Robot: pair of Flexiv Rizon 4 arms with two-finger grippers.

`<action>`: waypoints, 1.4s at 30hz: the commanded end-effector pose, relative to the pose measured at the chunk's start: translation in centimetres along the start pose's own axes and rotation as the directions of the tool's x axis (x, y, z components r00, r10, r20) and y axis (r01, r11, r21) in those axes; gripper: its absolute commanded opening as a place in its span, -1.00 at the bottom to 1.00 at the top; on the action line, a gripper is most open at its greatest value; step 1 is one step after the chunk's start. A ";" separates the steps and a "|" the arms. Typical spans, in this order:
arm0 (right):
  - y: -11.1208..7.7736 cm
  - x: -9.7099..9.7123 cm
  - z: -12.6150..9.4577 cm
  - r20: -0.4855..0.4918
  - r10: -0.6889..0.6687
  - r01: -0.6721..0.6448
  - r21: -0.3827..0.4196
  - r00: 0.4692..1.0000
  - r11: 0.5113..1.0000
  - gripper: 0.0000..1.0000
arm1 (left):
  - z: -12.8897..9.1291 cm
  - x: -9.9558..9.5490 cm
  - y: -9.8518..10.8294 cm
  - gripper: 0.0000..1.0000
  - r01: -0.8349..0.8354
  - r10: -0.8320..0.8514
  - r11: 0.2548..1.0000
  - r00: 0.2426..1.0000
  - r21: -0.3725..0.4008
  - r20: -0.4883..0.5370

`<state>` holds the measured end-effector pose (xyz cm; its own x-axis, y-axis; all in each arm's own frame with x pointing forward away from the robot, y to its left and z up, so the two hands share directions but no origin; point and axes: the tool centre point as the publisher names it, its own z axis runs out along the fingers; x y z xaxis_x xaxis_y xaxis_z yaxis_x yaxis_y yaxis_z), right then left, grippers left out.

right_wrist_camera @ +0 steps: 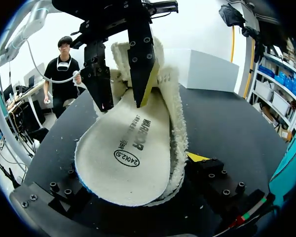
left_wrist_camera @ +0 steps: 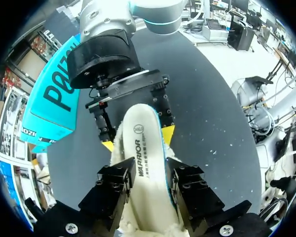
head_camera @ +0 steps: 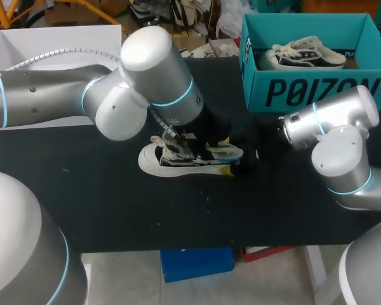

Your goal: Take the shoe out of the shoebox, open the shoe tongue, remove and reinsert the insole, then place the shoe into the shoebox

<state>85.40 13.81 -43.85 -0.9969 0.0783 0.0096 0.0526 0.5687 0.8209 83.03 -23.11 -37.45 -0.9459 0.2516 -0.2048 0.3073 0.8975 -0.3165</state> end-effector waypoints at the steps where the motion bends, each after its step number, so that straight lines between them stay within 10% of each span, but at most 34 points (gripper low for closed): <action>1: -0.3 -0.2 0.1 -0.002 0.002 -0.002 0.003 1.000 1.000 -1.00 | 0.7 -0.4 -0.7 -0.18 -0.005 0.005 1.000 1.000 -0.006 0.006; 42: -0.3 -0.2 0.1 -0.002 0.002 -0.002 0.003 1.000 1.000 -1.00 | 2.7 -0.3 -1.2 -0.13 0.030 -0.015 0.995 0.988 -0.096 0.155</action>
<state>85.40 13.80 -43.87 -0.9969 0.0783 0.0095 0.0525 0.5689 0.8207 83.28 -25.27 -39.16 -0.9248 0.1820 -0.3340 0.2684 0.9344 -0.2340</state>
